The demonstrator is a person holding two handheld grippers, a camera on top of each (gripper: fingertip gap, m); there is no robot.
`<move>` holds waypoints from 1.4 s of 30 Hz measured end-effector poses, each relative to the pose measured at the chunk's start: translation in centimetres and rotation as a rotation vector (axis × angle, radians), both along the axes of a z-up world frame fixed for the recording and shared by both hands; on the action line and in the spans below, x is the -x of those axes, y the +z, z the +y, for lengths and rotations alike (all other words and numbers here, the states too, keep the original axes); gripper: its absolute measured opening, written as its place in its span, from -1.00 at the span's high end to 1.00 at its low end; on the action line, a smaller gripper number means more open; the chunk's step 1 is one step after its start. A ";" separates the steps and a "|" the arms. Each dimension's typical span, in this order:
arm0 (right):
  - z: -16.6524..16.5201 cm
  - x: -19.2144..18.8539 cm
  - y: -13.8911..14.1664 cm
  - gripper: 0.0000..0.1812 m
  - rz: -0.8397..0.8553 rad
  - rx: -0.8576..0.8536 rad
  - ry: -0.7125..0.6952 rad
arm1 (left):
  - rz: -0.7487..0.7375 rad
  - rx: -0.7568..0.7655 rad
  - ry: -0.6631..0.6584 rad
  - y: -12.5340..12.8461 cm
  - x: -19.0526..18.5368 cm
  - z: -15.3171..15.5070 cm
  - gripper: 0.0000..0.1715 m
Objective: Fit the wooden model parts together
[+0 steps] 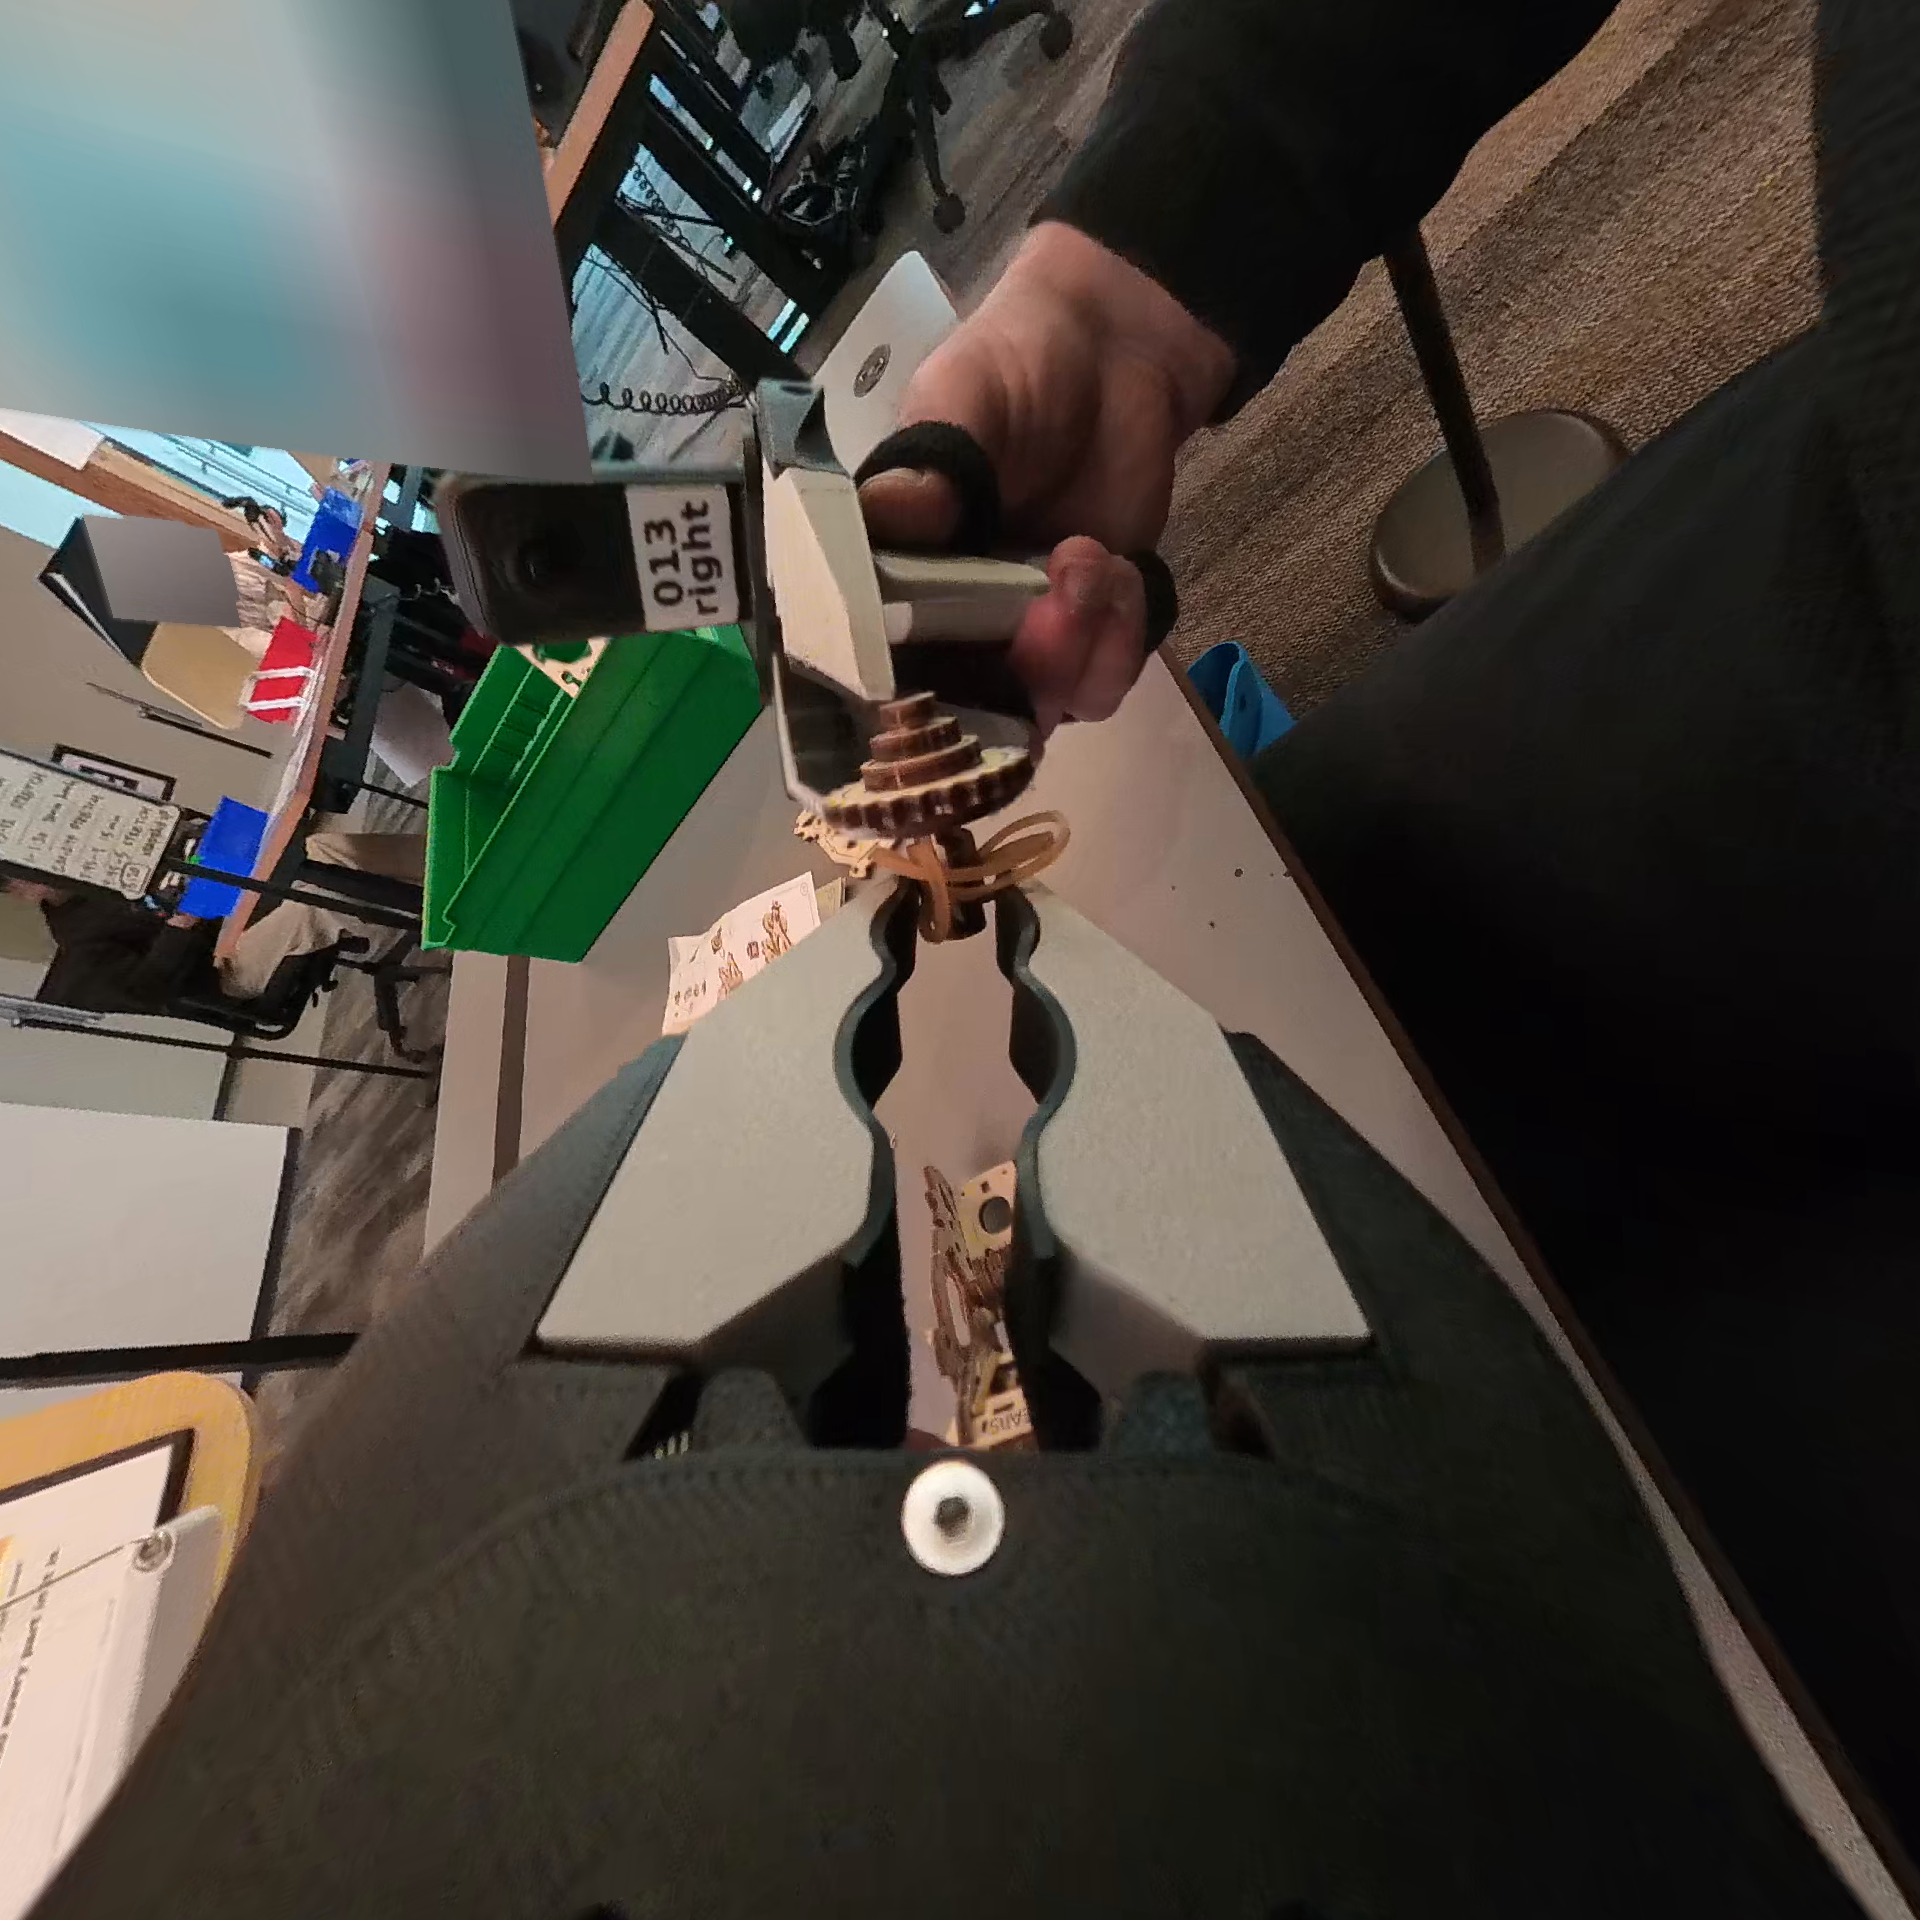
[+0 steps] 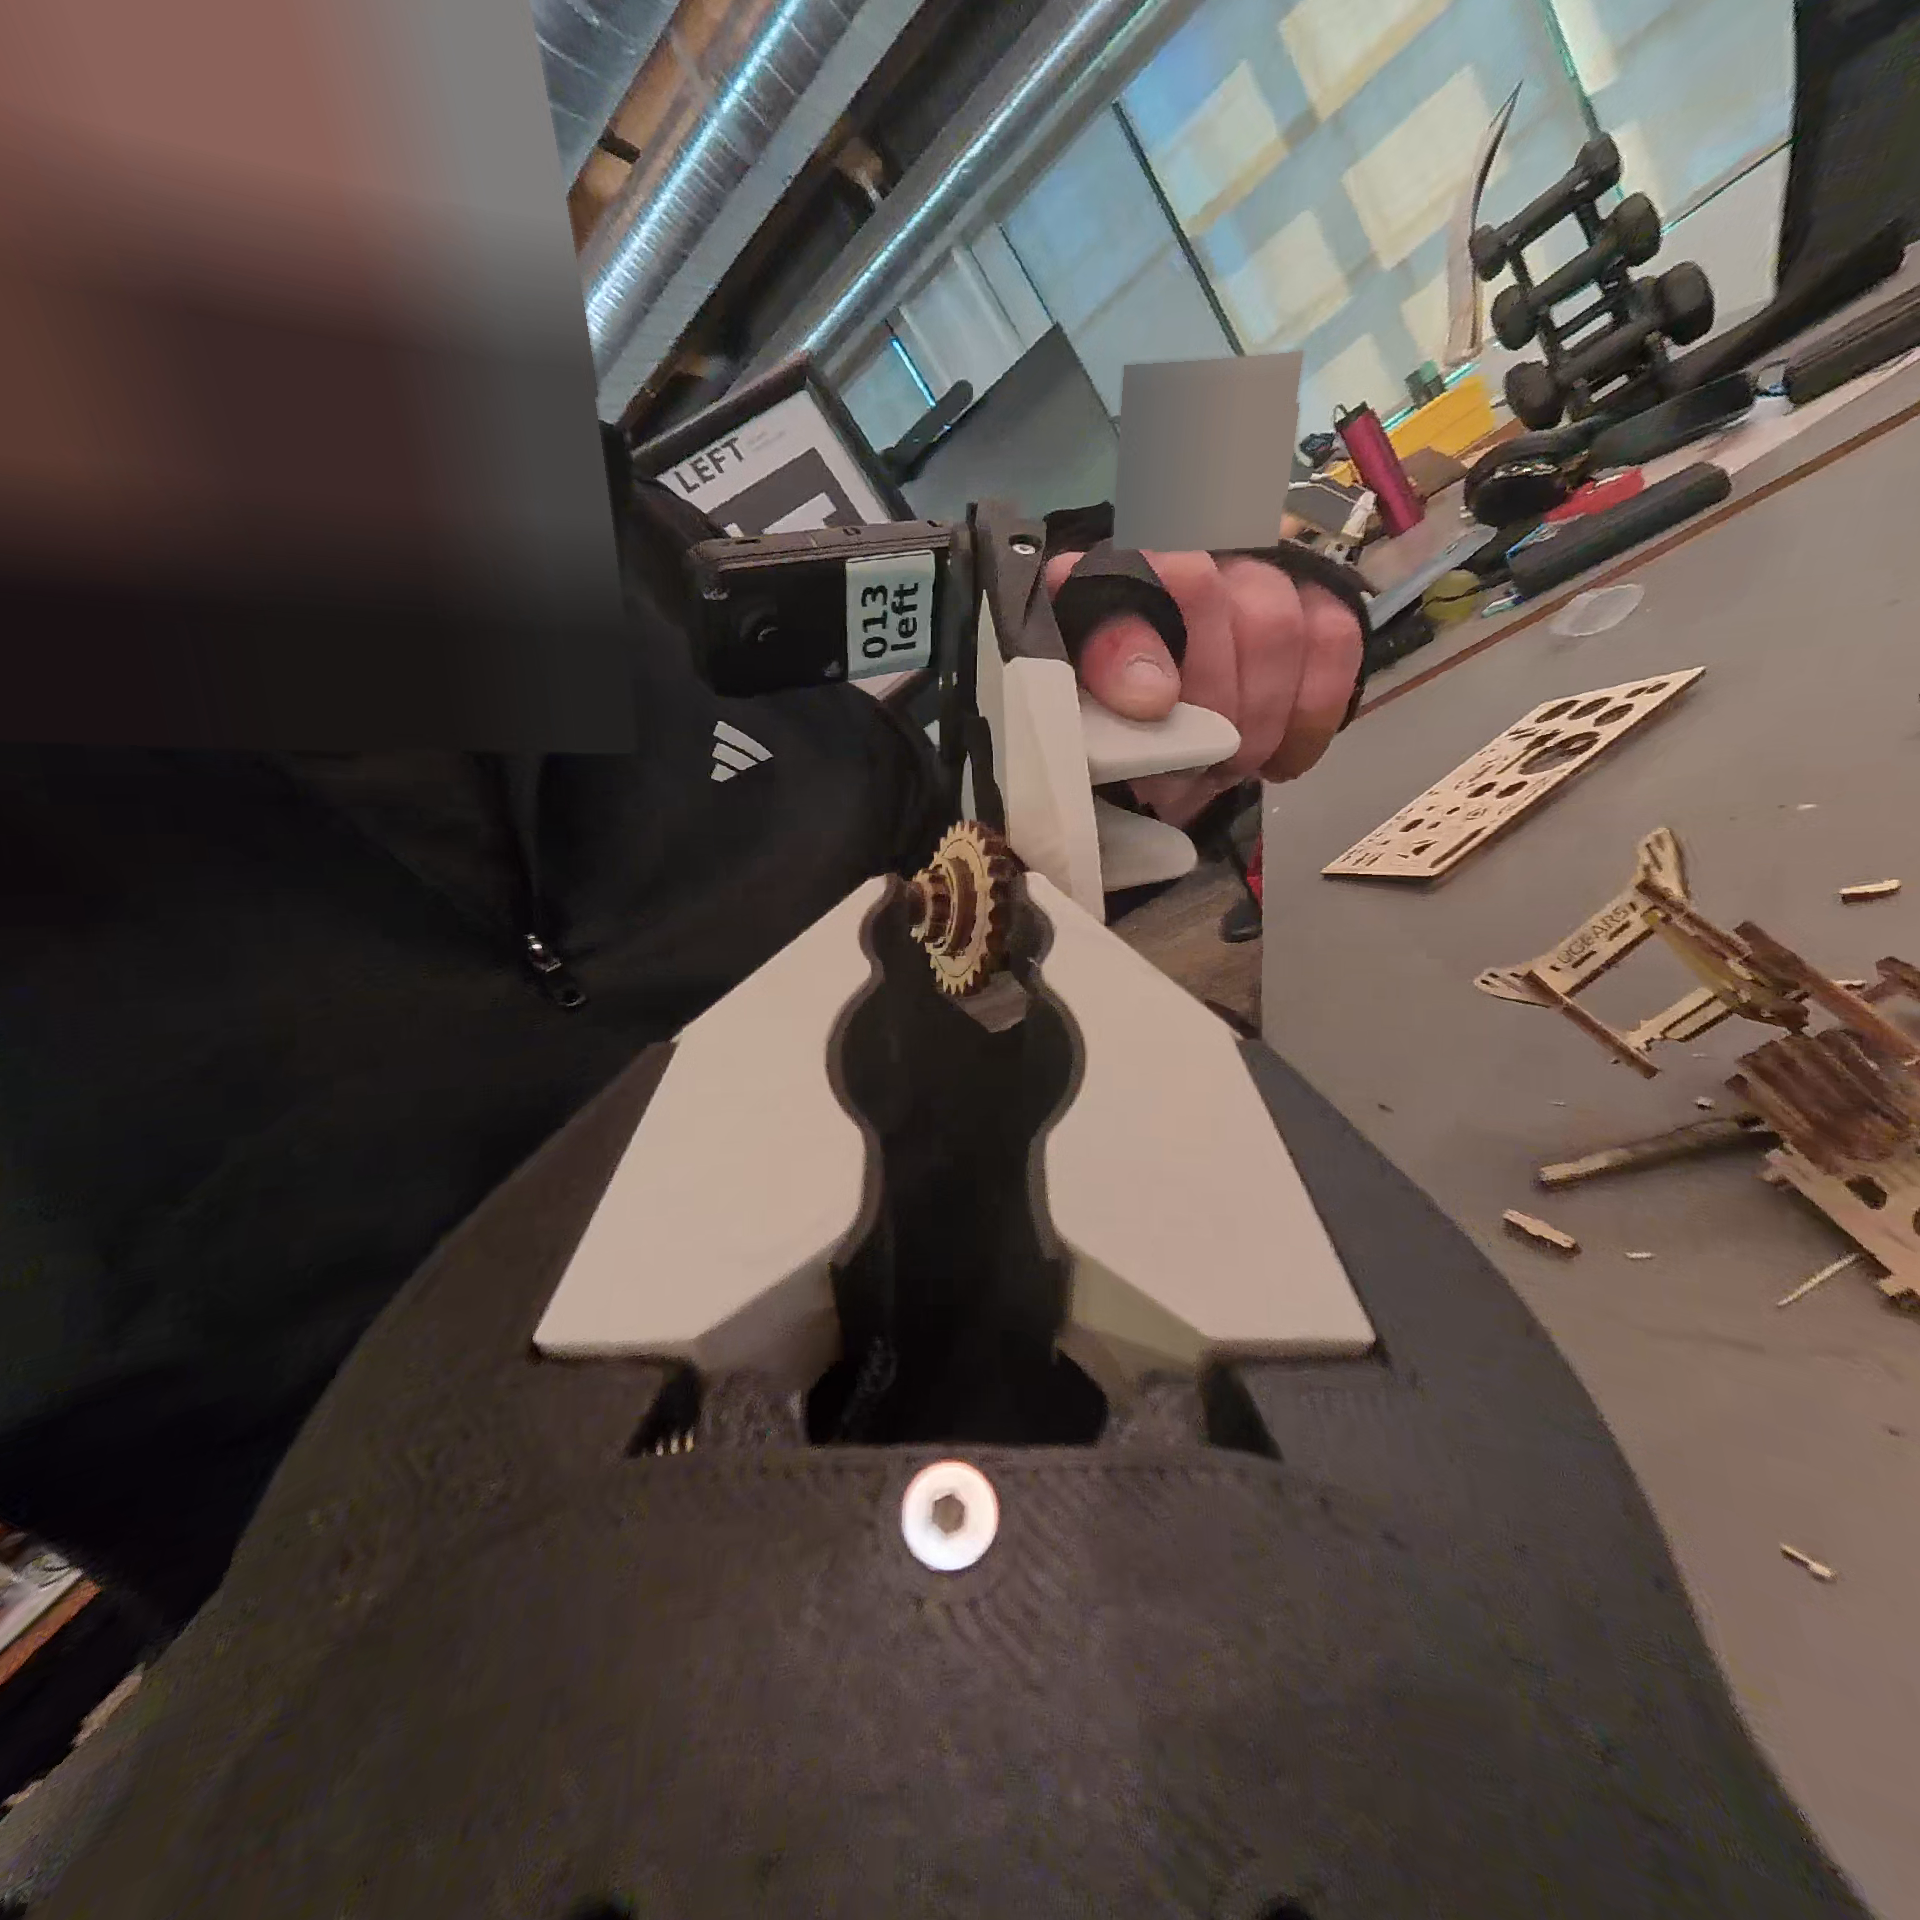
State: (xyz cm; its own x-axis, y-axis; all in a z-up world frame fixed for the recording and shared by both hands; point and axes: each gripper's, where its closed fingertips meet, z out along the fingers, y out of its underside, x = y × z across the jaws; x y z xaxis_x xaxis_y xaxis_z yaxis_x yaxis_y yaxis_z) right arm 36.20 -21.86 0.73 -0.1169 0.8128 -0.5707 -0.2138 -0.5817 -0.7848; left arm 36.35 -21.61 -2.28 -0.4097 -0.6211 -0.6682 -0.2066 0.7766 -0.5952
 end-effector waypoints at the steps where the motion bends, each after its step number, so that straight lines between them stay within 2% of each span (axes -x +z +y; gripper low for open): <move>1: 0.0 -0.1 0.0 0.82 0.015 0.008 0.010 | -0.002 -0.005 -0.004 0.1 0.0 0.0 0.86; 7: -0.4 0.1 0.9 0.99 0.116 0.035 0.054 | -0.039 -0.047 -0.037 0.7 -0.5 -0.5 0.86; 16: 0.0 0.0 0.4 0.98 0.037 -0.003 -0.030 | -0.025 -0.065 -0.012 0.0 -0.7 0.0 0.85; 24: 0.1 0.2 -0.5 1.00 -0.115 -0.068 -0.060 | -0.004 -0.085 0.040 -0.6 -0.8 0.8 0.84; 28: 0.4 0.3 -1.0 1.00 -0.227 -0.200 -0.134 | -0.003 -0.054 0.083 -0.9 -0.6 1.7 0.82; 33: 0.5 0.2 -1.6 1.00 -0.374 -0.366 -0.197 | -0.007 0.016 0.132 -1.2 -0.1 2.8 0.81; 38: 1.0 -0.2 -2.2 0.99 -0.470 -0.446 -0.231 | -0.003 0.077 0.163 -1.5 0.6 3.8 0.96; 42: 1.5 -0.6 -3.3 1.00 -0.559 -0.500 -0.244 | 0.002 0.177 0.175 -1.4 1.3 4.2 0.84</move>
State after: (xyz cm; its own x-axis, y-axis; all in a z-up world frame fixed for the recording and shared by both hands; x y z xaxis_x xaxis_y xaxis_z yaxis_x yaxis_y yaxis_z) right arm 36.75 -20.33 -2.53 0.2941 0.9543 -0.0525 0.2133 -0.1190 -0.9697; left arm 35.10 -17.44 -3.70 -0.2868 -0.7898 -0.5421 -0.3296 0.6127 -0.7183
